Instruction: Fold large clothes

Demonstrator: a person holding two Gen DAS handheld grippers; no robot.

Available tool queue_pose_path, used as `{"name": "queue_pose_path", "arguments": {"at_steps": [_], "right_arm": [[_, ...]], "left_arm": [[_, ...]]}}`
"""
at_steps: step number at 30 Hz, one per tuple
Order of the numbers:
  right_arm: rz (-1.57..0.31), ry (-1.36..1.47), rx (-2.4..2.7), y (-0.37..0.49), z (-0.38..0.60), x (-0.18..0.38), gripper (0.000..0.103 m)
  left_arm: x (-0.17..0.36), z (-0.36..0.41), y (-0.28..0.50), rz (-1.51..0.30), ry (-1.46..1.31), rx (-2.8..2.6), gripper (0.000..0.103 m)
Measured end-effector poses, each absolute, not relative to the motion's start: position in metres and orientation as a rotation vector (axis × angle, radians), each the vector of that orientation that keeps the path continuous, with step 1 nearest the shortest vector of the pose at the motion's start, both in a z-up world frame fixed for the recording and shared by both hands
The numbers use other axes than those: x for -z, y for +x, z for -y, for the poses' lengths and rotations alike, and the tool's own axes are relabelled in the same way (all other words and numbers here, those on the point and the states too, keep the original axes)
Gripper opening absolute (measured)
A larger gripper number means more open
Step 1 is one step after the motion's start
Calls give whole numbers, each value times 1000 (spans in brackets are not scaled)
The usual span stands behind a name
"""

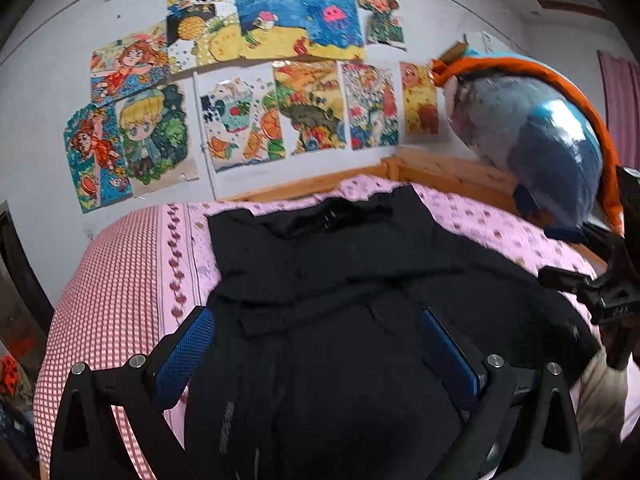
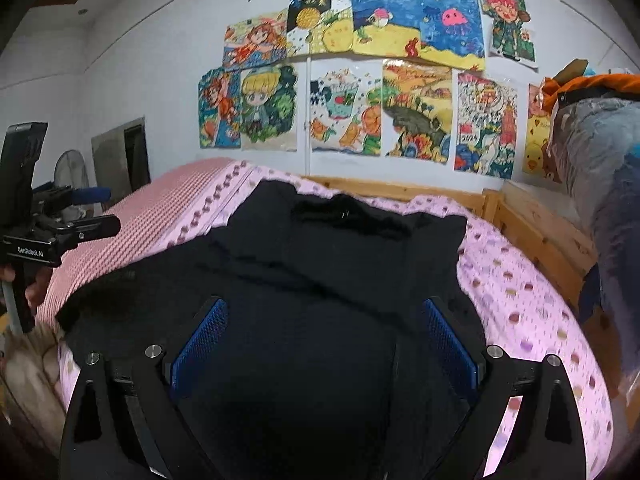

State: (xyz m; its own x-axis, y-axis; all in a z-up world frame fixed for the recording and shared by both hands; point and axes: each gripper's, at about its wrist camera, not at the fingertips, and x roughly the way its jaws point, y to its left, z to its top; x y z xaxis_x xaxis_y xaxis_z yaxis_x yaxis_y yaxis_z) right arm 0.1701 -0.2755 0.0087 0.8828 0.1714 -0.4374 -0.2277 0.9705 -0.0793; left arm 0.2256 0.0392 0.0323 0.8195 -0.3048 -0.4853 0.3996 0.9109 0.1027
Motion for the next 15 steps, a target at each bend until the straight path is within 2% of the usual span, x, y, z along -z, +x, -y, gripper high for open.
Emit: {"name": "queue_pose_path", "arguments": {"at_steps": [15], "right_arm": [[-491,-249,-279,117,262,31,95]], "left_arm": [[14,-52,176,-531,270,544,103]]}}
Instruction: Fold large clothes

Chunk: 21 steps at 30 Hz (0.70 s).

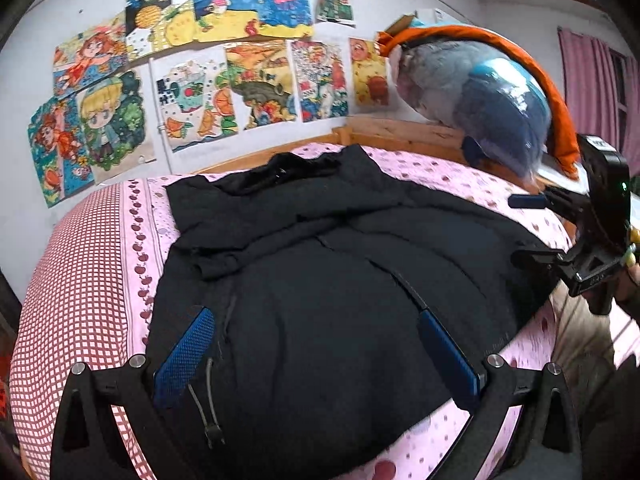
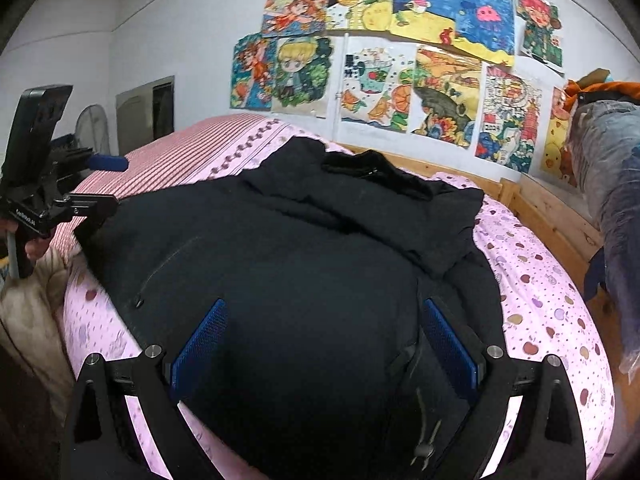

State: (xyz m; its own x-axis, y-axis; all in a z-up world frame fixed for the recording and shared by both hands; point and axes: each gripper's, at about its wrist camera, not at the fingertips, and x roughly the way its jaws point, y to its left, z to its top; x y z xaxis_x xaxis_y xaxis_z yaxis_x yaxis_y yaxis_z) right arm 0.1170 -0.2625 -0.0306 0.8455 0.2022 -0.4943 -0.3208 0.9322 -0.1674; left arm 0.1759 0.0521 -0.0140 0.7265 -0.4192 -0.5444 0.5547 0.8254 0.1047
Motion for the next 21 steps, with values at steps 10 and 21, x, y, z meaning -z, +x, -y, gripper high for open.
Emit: {"name": "queue_pose_path", "arguments": {"at_steps": [10,21], "right_arm": [[-535,-251,-326,99,256,50,95],[-616,-352,-357,86,254,71,95]], "left_arm": [[37,-43,155,-576,332,615,103],[62,-39,136,-581,476,608,103]]}}
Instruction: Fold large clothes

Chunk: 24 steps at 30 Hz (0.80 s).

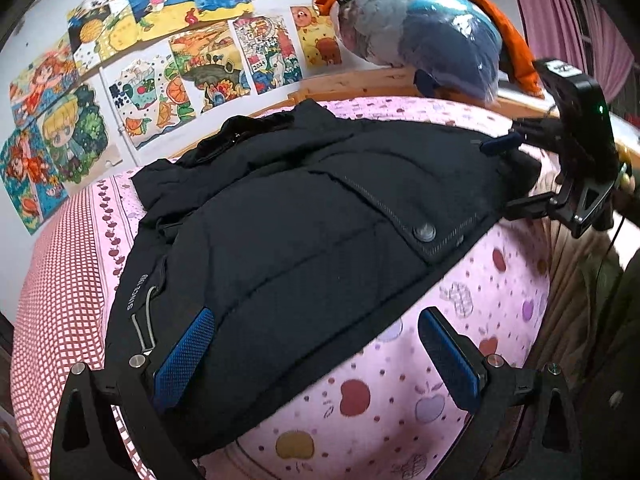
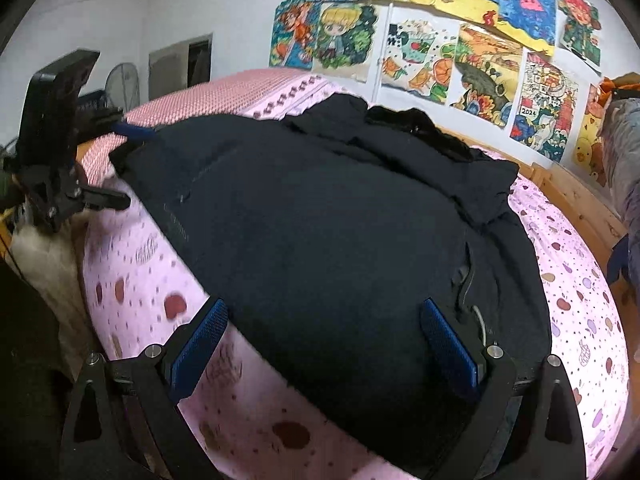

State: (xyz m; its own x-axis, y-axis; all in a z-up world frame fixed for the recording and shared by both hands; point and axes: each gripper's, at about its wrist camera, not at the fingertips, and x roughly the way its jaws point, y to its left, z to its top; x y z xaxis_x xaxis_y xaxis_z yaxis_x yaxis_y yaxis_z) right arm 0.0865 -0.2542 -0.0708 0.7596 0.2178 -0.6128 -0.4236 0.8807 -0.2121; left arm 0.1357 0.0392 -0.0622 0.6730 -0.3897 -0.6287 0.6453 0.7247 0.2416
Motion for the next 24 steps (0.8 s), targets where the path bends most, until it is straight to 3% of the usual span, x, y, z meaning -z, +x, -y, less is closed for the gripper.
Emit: {"name": "queue_pose_path", "arguments": {"at_steps": [17,24], "right_arm": [[-538,-526,-157,62,236,89,95],[-471,-474,-61,55,241,80,95]], "left_arm": [[82,-44,129,-528,510,401,103],[84,-46,131,-486,468,316,103]]}}
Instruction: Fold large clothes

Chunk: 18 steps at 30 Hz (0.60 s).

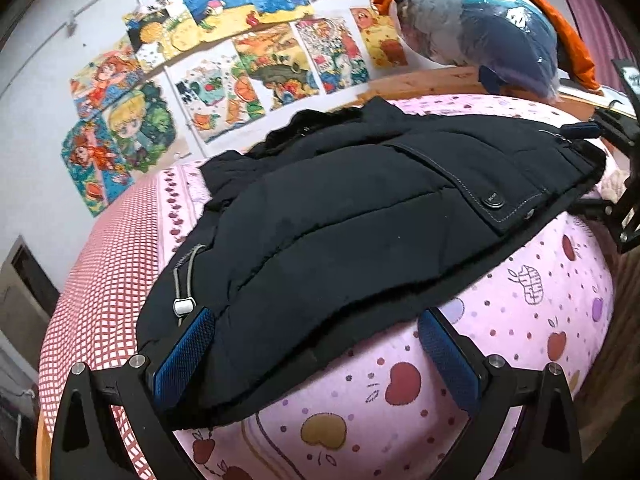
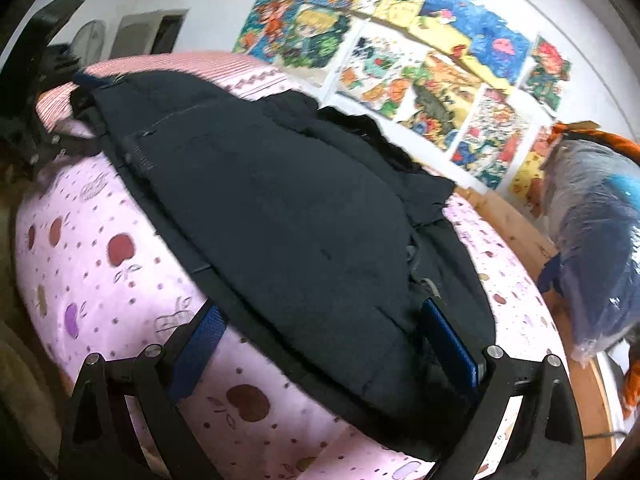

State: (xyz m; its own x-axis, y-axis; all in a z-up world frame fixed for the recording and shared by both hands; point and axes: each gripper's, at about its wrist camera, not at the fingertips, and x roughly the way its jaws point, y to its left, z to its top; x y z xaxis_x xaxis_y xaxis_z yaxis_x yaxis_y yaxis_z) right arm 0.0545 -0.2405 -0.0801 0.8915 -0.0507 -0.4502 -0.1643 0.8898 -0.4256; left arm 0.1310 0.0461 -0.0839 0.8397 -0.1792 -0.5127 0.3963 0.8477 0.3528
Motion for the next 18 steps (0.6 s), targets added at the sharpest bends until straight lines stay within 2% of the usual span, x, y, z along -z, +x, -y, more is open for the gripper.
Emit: {"name": "queue_pose_path", "arguments": {"at_steps": [5,12,13,15,16,18], "right_arm": [[-476,-368,-59,62,257,79,95],[-403,-411,17,60,255,84,93],[-371,-412,47,57,255,83,91],[-337,-407,83,53,255,79,75],[-330,-400,89,52,255,78,70],[-329,-388,74,53,254,75,55]], "left_arm": [[82,-45,128,-447,450,283,103],[75,-46,131,-392,403,156,103],[75,-46,134,-386,415,96,103],[72,-48,141,-385,399,47,103],[70,-50,143,-387,376,51,102],[68,-51,145,-388,353,60,98]]}}
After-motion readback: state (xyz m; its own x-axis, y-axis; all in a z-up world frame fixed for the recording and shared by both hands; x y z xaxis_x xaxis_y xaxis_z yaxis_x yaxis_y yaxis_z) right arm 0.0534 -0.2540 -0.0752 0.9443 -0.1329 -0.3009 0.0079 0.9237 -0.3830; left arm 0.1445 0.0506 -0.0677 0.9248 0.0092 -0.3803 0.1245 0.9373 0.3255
